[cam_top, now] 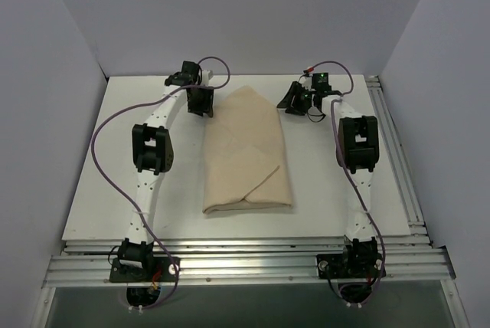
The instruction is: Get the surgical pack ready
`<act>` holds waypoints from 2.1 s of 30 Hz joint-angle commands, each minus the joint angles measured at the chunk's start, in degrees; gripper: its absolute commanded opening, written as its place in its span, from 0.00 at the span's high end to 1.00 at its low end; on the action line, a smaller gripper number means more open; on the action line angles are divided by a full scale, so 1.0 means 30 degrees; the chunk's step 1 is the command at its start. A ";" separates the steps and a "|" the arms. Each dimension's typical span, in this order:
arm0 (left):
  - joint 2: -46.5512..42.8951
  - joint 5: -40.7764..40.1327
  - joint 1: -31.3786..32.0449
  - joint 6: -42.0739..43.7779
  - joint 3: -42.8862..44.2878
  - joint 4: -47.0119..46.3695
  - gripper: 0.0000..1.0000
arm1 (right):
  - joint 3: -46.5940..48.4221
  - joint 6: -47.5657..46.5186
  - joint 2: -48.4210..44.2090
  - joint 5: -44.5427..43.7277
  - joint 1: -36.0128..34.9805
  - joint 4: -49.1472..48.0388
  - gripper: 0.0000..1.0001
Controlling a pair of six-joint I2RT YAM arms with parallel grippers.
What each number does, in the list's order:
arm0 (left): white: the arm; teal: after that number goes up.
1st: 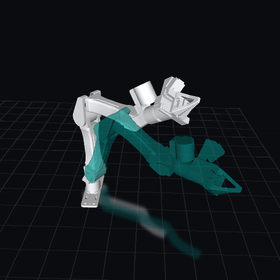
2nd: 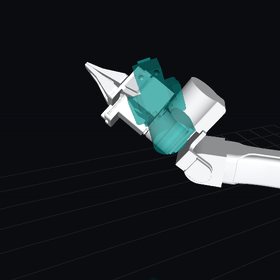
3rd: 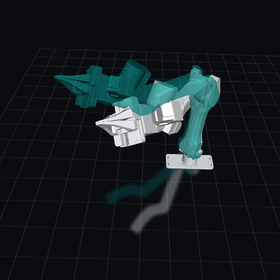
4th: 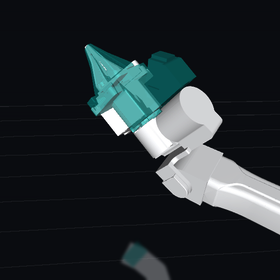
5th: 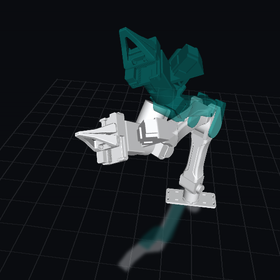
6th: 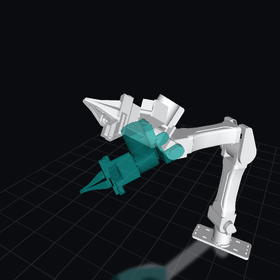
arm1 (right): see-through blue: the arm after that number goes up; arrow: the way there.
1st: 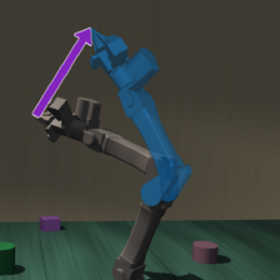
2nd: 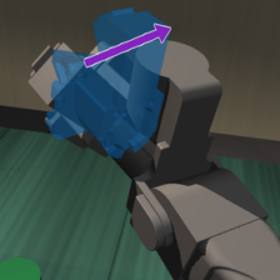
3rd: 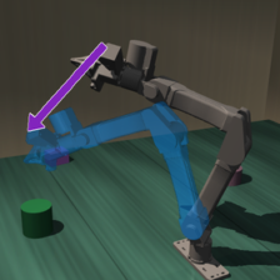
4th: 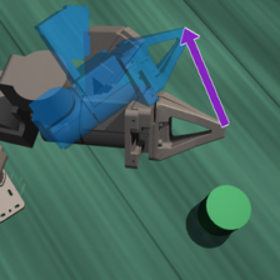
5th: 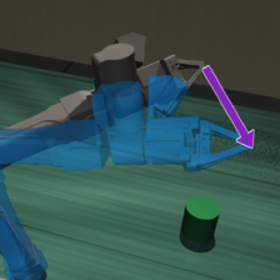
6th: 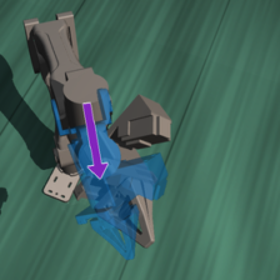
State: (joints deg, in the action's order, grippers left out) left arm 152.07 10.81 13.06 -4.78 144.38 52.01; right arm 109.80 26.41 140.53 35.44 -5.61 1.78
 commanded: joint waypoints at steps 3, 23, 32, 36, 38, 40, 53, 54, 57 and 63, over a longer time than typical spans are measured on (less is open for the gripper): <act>0.0725 0.0996 -0.0192 -0.0693 0.1531 -0.0871 0.51 | 0.0928 0.1740 0.1815 0.0812 -0.0240 -0.1178 0.57; -0.0972 0.2374 -0.0222 0.0039 0.0800 -0.2044 0.98 | 0.1545 0.1361 0.1733 0.1253 -0.0946 -0.0711 1.00; -0.2760 0.1820 0.0011 0.1504 0.0858 -0.1487 0.98 | 0.1138 0.1010 -0.0728 0.1343 -0.0504 -0.1120 1.00; -0.2878 0.1378 0.0129 0.2149 0.1326 -0.1428 0.98 | 0.0987 0.1273 -0.0964 0.1194 -0.0446 -0.1794 1.00; -0.2761 0.1406 0.0159 0.2090 0.2145 -0.1166 0.98 | 0.1280 0.1361 -0.1196 0.1282 -0.0446 -0.1912 1.00; -0.2760 0.1787 0.0159 0.2178 0.2790 -0.0551 0.98 | 0.1224 0.1245 -0.1519 0.1632 -0.0475 -0.2058 1.00; -0.9114 0.3104 0.0480 0.4784 -0.4703 0.0446 0.98 | -0.7063 -0.0396 -0.8665 0.2541 -0.0650 -0.3757 1.00; -0.9785 0.3222 0.0539 0.5104 -0.5490 0.0650 0.98 | -0.7532 -0.0426 -0.9075 0.2571 -0.0680 -0.3903 1.00; -1.1016 0.3573 0.0802 0.5690 -0.7101 0.1205 0.98 | -0.9671 -0.0484 -1.0629 0.2601 -0.1029 -0.4460 1.00; -1.3768 0.3692 0.1417 0.6571 -1.0181 0.1882 0.98 | -1.3650 -0.1217 -1.4143 0.1841 -0.1617 -0.4344 1.00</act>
State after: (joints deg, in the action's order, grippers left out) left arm 116.86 20.69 16.84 11.62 116.71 55.37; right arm 73.10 24.93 104.79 41.50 -9.54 -10.52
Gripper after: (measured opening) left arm 0.044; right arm 0.015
